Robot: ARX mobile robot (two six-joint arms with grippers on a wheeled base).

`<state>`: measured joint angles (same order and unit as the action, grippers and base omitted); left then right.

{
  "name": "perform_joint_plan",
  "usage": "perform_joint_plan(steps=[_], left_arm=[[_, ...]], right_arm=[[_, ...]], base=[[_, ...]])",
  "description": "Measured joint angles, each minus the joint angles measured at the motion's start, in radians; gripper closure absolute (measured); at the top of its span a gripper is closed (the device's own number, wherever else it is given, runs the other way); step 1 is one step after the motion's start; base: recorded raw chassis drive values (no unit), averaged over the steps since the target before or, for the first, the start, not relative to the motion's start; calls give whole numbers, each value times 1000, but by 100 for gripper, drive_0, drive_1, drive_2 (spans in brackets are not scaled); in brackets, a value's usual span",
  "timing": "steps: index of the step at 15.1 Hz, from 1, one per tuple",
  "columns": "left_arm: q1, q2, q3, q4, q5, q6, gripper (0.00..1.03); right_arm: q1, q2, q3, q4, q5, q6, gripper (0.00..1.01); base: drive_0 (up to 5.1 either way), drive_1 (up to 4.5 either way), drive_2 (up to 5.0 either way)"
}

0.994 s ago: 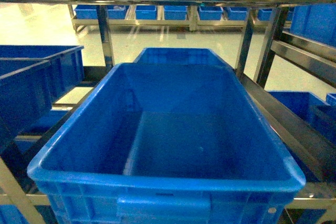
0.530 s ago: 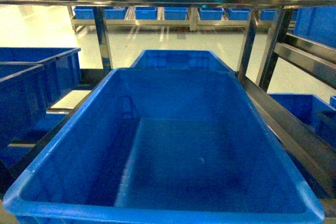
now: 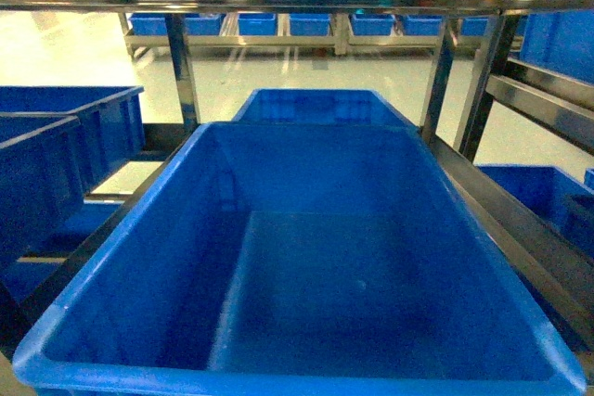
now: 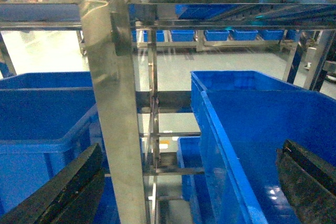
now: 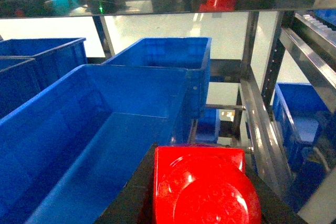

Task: Pick red block from blue box to shelf

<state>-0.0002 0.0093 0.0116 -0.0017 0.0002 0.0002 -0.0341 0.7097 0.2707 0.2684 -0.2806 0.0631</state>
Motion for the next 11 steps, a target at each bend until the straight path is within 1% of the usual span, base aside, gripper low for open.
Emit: perform_joint_plan(steps=[6,11], left_arm=[[0,0,0,-2,-1,0,5],[0,0,0,-2,-3,0,5]], right_arm=[[1,2,0,2,0,0,75],[0,-4,0,3,-2,0,75]], base=[[-476,360,124],[0,0,0]])
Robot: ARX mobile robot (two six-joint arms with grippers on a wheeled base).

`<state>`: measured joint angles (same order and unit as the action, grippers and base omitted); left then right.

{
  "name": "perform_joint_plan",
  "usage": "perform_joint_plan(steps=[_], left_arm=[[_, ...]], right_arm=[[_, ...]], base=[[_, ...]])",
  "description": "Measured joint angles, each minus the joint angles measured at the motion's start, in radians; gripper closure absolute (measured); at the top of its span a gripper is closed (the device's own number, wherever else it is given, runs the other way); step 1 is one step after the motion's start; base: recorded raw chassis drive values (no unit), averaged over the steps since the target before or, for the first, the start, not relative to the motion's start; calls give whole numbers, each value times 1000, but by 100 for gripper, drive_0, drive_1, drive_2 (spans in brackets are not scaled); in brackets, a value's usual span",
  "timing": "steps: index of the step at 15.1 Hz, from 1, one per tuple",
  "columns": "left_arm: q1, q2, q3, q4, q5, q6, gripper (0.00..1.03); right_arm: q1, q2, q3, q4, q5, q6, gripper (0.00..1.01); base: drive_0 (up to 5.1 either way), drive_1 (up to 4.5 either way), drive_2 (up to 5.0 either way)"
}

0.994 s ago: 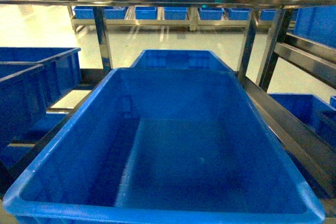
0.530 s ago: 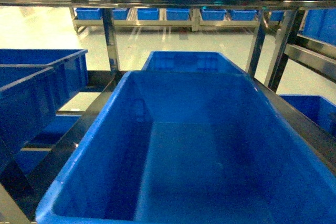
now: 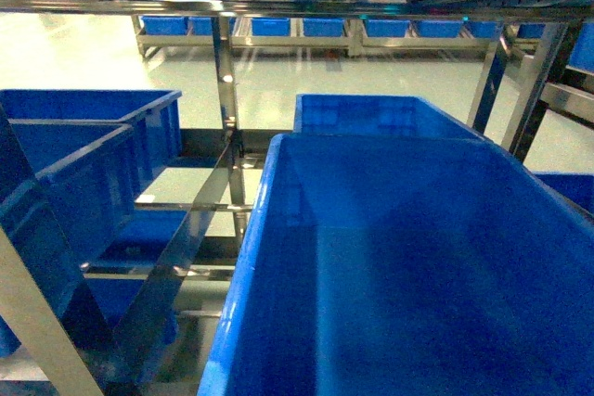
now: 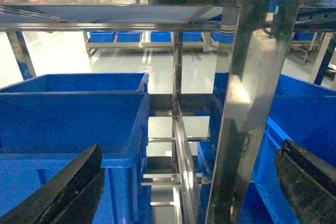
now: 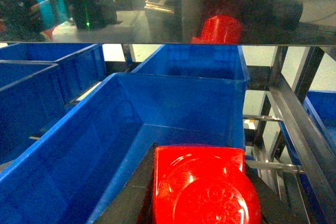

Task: Pick red block from blue box to shelf

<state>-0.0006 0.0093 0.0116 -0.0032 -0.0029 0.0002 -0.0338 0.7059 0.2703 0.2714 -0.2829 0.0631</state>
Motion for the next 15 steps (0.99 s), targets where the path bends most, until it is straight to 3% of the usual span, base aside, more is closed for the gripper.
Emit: perform_joint_plan(steps=[3,7,9,11,15], left_arm=[[0,0,0,0,0,0,5],[0,0,0,0,1,0,5],[0,0,0,0,1,0,5],[0,0,0,0,1,0,5],[0,0,0,0,1,0,5]], right_arm=[[0,0,0,-3,0,0,75],[-39,59,1,-138,-95,43,75],[-14,101,-16,-76,-102,48,75],[44,187,-51,30,-88,48,75],[152,407,-104,411,7,28,75]], base=[[0,0,0],[0,0,0],[0,0,0],[0,0,0],[0,0,0]])
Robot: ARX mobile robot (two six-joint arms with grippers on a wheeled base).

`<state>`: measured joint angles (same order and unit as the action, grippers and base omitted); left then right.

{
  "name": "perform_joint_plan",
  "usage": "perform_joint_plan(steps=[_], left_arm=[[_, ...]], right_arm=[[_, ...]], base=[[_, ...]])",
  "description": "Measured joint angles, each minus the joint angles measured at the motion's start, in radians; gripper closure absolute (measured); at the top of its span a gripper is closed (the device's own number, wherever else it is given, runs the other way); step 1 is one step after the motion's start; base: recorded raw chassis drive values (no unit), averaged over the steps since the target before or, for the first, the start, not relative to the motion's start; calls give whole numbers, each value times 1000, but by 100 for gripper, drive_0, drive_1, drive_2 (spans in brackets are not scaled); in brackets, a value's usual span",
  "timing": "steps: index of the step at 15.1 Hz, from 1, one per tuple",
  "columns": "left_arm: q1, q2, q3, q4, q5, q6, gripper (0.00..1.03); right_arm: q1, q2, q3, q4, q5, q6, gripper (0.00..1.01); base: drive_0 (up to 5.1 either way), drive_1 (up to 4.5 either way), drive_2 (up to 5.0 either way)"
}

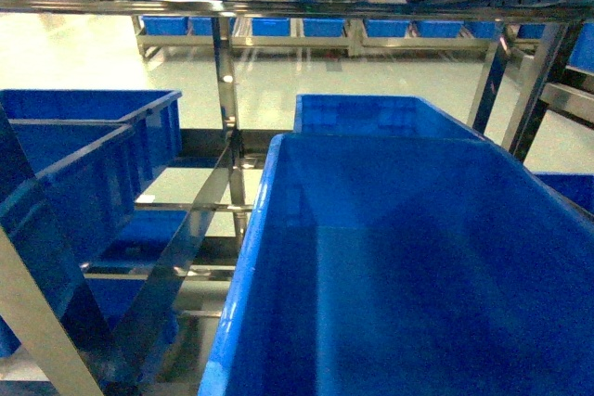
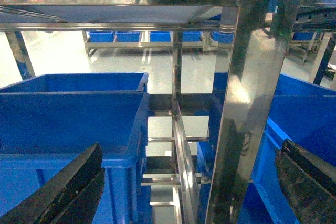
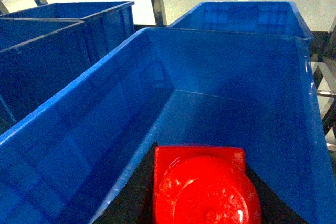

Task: Pick red block from blue box to shelf

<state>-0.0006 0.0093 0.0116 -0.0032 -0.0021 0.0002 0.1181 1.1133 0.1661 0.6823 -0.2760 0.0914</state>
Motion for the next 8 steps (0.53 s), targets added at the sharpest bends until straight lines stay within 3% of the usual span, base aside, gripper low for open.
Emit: perform_joint_plan(steps=[2,8], left_arm=[[0,0,0,0,0,0,5],[0,0,0,0,0,0,5]], right_arm=[[-9,136,3,164,3,-16,75],[-14,345,137,234,3,-32,75]], base=[[0,0,0],[0,0,0]])
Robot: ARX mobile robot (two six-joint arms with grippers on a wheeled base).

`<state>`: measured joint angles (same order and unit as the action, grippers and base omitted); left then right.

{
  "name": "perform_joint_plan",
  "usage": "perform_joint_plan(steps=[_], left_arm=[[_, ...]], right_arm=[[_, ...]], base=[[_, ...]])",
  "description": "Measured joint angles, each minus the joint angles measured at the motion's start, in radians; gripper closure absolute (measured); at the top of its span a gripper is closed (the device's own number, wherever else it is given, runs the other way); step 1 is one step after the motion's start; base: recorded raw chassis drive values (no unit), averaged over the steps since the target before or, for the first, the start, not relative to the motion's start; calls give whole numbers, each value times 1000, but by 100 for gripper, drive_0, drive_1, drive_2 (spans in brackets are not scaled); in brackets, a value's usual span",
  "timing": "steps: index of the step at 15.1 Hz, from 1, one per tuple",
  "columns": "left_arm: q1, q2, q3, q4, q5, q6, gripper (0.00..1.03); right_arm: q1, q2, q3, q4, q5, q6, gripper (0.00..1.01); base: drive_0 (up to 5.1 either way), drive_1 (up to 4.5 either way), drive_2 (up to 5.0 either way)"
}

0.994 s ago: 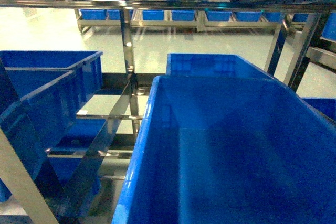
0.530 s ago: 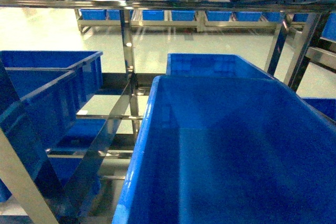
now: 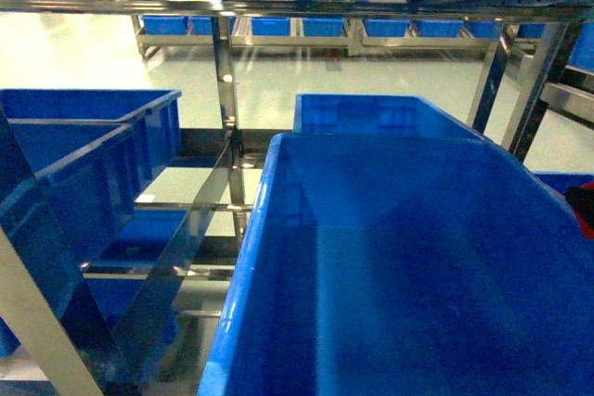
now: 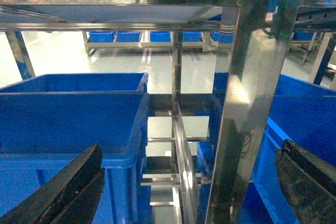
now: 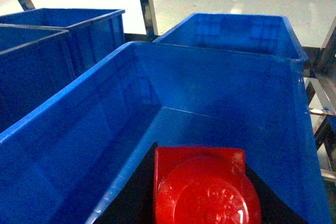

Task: Pick red block from blue box to shelf

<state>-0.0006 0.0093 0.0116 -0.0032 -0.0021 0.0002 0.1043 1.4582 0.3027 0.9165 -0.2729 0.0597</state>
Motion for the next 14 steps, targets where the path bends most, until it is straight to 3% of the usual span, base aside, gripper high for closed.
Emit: perform_joint_plan(steps=[7,13,14], left_arm=[[0,0,0,0,0,0,5],[0,0,0,0,0,0,5],[0,0,0,0,0,0,5]], right_arm=[[-16,92,105,-26,-3,-3,75],[-26,93,106,-31,-11,-5,3],[-17,90,105,-32,-10,-5,3]], base=[[0,0,0],[0,0,0],[0,0,0]])
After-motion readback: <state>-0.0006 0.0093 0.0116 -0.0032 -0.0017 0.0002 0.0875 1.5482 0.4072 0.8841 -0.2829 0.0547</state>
